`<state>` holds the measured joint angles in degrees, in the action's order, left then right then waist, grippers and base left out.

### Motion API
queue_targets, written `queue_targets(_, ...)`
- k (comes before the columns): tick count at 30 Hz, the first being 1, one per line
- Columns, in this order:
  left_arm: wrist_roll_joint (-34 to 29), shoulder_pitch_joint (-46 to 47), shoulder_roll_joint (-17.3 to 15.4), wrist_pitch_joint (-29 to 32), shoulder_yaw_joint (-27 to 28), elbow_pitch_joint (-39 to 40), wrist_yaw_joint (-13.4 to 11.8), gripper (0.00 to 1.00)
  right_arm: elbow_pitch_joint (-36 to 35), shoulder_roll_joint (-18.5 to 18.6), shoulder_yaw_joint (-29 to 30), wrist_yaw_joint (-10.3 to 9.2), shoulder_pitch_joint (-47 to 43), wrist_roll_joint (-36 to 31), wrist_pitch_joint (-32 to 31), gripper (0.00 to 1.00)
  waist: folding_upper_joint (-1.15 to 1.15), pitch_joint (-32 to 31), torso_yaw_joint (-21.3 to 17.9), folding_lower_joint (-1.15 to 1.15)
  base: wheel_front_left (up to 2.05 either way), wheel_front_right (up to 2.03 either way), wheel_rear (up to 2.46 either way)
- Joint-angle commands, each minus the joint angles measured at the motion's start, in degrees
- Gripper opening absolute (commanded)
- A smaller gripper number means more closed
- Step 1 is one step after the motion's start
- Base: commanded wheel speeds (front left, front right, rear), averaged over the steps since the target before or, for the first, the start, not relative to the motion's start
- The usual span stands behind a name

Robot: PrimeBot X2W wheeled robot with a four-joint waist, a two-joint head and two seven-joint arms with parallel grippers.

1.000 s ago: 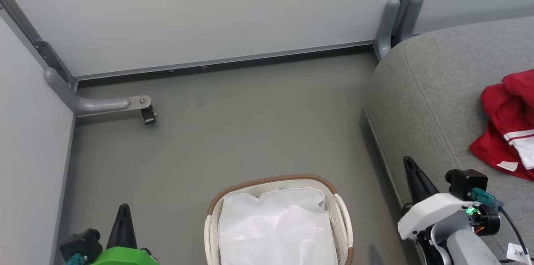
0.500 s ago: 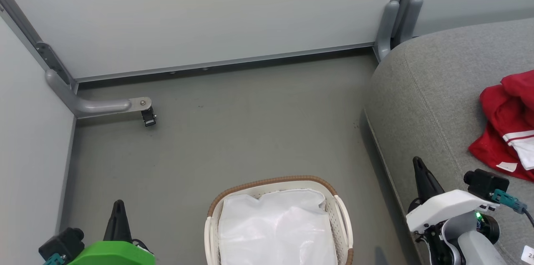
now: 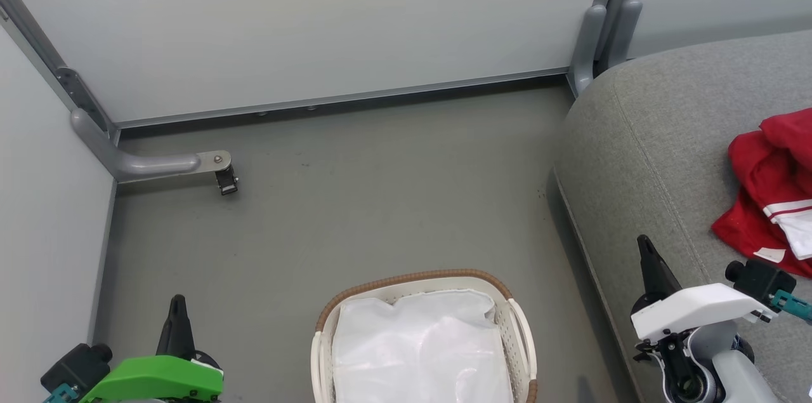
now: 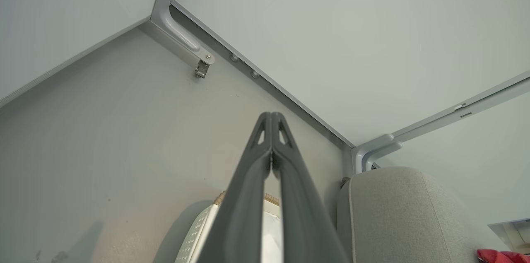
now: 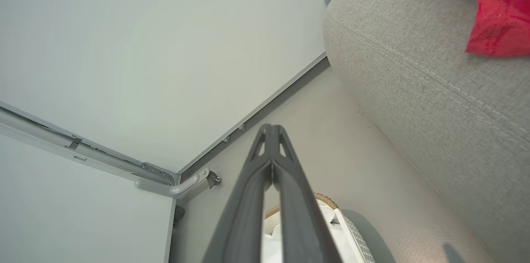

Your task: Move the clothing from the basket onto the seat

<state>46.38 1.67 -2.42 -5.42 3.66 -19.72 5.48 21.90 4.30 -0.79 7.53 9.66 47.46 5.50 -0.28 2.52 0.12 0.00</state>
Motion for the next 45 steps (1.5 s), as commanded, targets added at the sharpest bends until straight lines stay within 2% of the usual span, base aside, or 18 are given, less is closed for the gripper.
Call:
queue_targets(1, 1.75, 1.76, -0.37, 0.37, 0.31, 0.97, 0.23, 0.0, -1.1, 0.1, 0.48, -0.02, -0.19, 1.85, -0.52, 0.0, 0.09, -0.04, 0.0, 0.0, 0.0, 0.0, 0.0)
queue_targets(22, 16.04, 2.98, -0.47, 4.19, 1.2, 2.47, 0.86, 0.0, -3.3, -0.38, 2.77, -0.03, -1.19, 15.75, -4.26, 0.0, 0.13, -0.63, -0.03, 0.0, 0.0, 0.0, 0.0)
queue_targets(45, 28.61, 4.06, -0.55, 7.54, 1.99, 3.83, 1.41, 0.0, -5.21, -0.77, 4.8, -0.04, -2.05, 28.0, -7.63, 0.0, 0.19, -1.28, -0.06, 0.0, 0.0, 0.0, 0.0)
